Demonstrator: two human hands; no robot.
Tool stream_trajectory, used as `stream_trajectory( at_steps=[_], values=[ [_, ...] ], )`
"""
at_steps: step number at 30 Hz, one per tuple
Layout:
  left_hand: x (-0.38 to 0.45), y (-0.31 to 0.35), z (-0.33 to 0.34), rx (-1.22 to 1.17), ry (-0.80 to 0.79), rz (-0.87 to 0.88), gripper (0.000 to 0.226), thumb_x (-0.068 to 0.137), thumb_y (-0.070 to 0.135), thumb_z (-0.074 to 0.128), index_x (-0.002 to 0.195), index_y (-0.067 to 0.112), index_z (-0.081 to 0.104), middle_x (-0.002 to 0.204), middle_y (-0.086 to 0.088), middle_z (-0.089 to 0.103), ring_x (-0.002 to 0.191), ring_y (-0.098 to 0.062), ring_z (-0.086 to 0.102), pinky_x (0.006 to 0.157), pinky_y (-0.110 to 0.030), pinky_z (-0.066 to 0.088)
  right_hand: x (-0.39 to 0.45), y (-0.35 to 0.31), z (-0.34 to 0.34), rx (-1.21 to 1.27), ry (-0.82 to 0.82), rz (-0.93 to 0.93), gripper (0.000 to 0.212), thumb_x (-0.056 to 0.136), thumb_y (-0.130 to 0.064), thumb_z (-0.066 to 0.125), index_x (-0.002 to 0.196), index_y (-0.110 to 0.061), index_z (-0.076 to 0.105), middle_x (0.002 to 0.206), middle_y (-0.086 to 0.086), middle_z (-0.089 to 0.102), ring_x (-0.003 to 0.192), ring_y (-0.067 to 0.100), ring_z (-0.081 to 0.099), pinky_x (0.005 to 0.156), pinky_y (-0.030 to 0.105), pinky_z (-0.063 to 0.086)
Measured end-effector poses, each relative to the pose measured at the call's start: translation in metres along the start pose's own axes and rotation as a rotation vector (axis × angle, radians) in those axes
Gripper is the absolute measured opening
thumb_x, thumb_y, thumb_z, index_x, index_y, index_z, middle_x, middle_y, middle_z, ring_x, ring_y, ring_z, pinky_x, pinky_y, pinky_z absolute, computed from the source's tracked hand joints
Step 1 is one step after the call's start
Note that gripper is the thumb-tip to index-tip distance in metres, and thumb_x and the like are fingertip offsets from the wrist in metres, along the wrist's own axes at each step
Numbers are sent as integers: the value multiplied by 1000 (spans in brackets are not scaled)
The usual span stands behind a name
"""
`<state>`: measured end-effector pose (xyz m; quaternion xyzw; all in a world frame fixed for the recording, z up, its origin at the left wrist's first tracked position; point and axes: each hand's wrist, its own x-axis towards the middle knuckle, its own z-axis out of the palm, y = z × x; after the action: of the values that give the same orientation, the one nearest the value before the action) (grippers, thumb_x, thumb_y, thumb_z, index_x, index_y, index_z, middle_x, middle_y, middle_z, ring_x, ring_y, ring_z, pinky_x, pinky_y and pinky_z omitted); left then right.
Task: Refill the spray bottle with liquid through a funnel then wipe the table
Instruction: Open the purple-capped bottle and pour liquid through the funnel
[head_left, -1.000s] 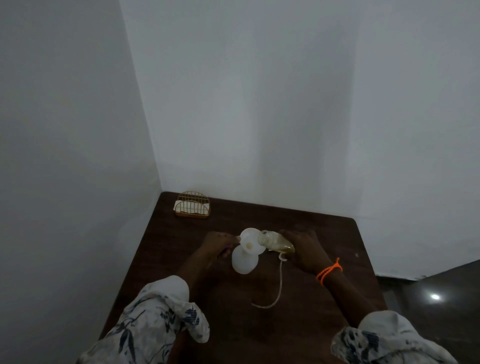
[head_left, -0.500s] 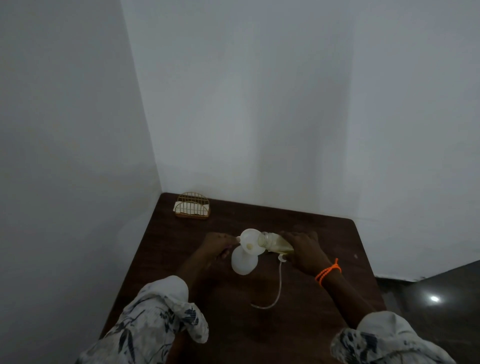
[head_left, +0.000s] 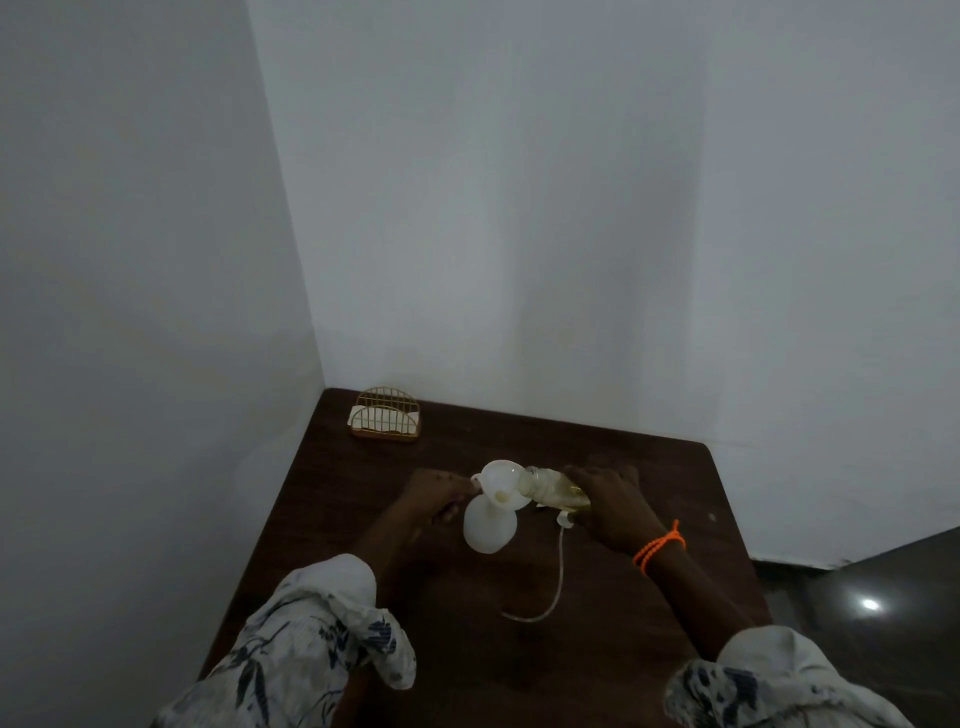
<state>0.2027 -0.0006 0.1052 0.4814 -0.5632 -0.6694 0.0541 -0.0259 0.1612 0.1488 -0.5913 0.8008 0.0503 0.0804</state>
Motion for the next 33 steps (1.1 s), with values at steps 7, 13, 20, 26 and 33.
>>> stream_trajectory(
  at_steps=[7,13,20,26,33],
  values=[
    [1,-2,-1,-13,-3,0,21,91,31,74,95,10,73,69,-4,62,59,-13,53,55,-25,43,-1,-2,-4,9,4,0,69,85,-40,72,147,-27,43,144,-3,56,131,21,51,106,42,28],
    [4,-1,-1,-25,27,-21,25,90,30,75,102,9,74,74,-6,64,61,-14,54,57,-26,45,0,-3,-8,-4,-16,10,71,84,-39,72,148,-29,41,142,-3,56,129,21,50,104,43,29],
    [2,-4,-3,-6,-14,21,15,92,24,72,103,13,75,73,-4,64,60,-12,54,53,-23,44,1,-5,-12,-26,-13,1,69,84,-38,73,146,-29,43,140,-3,57,129,22,51,103,44,30],
    [4,-8,-3,-14,-5,44,8,91,23,73,96,17,76,69,-5,64,58,-13,53,52,-24,43,1,-5,-13,-58,-24,5,72,84,-40,72,147,-29,41,142,-2,56,131,23,49,105,44,29],
    [4,-8,-3,14,-5,32,12,92,23,73,100,15,75,69,-4,63,57,-11,53,50,-21,43,-2,-7,-19,-74,-22,9,70,86,-34,70,148,-27,40,145,-1,54,131,23,49,106,43,31]
  ],
)
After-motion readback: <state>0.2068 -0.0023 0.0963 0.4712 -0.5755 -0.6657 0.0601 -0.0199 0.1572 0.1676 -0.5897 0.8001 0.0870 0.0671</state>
